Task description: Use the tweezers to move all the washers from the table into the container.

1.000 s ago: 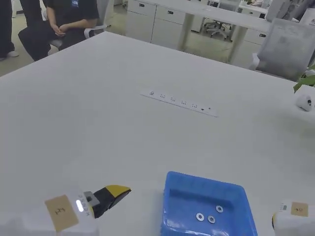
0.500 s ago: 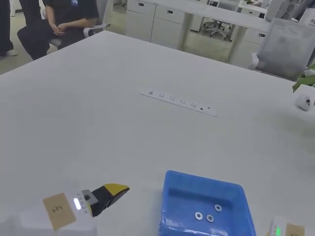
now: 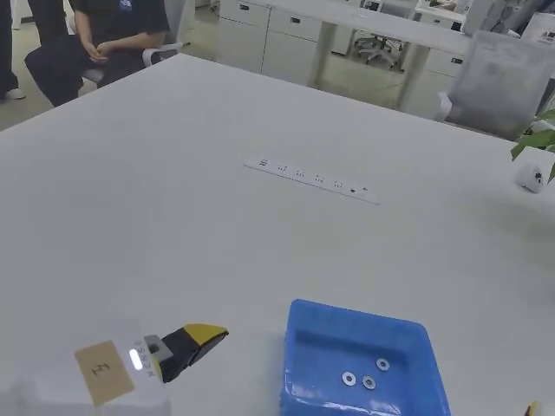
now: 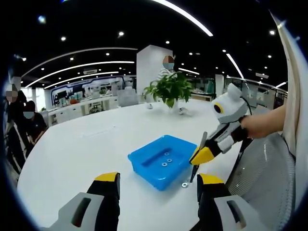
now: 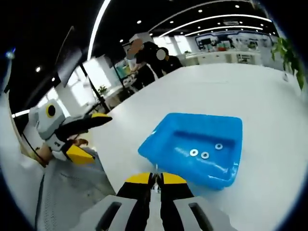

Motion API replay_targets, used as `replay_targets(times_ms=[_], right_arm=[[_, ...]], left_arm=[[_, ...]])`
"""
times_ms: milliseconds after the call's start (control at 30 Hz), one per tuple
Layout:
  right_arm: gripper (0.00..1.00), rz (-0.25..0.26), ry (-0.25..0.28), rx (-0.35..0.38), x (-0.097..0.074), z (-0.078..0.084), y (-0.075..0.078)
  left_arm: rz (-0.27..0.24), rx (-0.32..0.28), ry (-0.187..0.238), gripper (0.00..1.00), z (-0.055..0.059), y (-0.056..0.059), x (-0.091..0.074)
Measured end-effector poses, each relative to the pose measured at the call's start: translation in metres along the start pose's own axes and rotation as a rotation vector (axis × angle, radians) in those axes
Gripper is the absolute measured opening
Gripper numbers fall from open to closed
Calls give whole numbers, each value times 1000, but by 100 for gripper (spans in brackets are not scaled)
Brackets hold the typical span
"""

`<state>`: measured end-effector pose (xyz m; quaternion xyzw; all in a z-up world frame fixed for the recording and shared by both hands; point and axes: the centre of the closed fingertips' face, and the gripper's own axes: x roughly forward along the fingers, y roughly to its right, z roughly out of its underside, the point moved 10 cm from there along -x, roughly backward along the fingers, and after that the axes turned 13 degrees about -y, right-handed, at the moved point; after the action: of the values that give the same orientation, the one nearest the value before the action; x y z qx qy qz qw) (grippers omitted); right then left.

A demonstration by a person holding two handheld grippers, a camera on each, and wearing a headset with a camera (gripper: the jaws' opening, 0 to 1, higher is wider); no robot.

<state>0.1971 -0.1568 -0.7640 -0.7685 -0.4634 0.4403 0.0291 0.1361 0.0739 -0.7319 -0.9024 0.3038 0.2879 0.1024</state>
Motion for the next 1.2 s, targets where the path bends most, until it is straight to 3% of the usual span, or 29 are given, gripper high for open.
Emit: replay_targets(times_ms=[167, 433, 733, 1067, 1200], right_arm=[[3, 12, -3, -16, -10, -5, 0], [3, -10, 55, -16, -17, -18, -2], [3, -76, 181, 55, -24, -38, 1], [2, -45, 182, 58, -11, -57, 11], [2, -16, 145, 63, -2, -63, 16]], left_arm=[[6, 3, -2, 65, 0, 1, 0], [4, 0, -4, 65, 0, 1, 1], [5, 3, -7, 64, 0, 2, 2], [8, 5, -14, 64, 0, 3, 2], [8, 3, -14, 64, 0, 3, 2]])
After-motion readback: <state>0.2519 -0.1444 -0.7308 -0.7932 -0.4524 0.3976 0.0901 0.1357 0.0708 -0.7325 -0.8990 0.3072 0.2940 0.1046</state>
